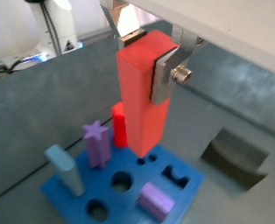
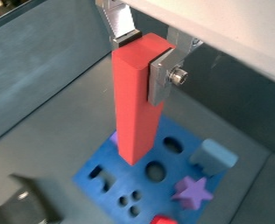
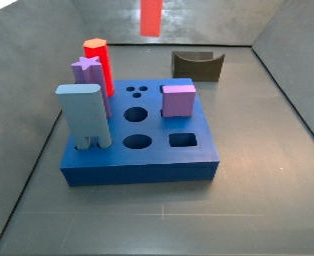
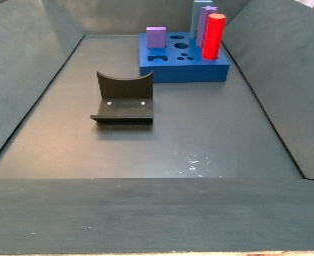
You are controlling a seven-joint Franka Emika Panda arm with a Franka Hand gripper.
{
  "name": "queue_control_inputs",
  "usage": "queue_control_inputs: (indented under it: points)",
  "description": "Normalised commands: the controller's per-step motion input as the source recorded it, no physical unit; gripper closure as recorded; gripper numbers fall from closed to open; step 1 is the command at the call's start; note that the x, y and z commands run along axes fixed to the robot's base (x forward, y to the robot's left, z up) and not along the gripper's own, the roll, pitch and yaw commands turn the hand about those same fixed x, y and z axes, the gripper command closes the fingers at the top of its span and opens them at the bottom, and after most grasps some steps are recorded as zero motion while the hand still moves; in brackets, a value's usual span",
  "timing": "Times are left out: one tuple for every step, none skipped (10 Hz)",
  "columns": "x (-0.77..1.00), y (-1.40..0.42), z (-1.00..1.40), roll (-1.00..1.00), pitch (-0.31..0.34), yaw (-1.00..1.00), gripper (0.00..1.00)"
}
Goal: Pick up the rectangle object. Move up. Place the rectangle object on the fixture. Regrasp the rectangle object. Move to above the board. Insert the rectangle object.
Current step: Move to above the board, then insert the rectangle object.
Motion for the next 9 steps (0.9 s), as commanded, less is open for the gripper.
queue_control_inputs:
  points:
    - [-0.08, -0.05, -0.01, -0.44, -0.029, -0.04, 1.00]
    - [-0.05, -0.01, 0.00, -0.23, -0.022, -0.02, 1.00]
    - [0.77, -0.23, -0.33, -0.05, 0.000, 0.04, 1.00]
    - [0.79, -0.25, -0.39, -0.08, -0.006, 0.00, 1.00]
    - [0.50, -0.07, -0.30, -0.14, 0.000, -0.58, 1.00]
    - [0.00, -0.01, -0.24, -0.13, -0.099, -0.95, 1.00]
    - [0.00, -0.01, -0.23, -0.13, -0.103, -0.95, 1.00]
    - [0.01, -0.01, -0.22, -0.12, -0.076, -0.96, 1.00]
    - [0.00, -0.02, -0.35, -0.09, -0.106, -0.98, 1.00]
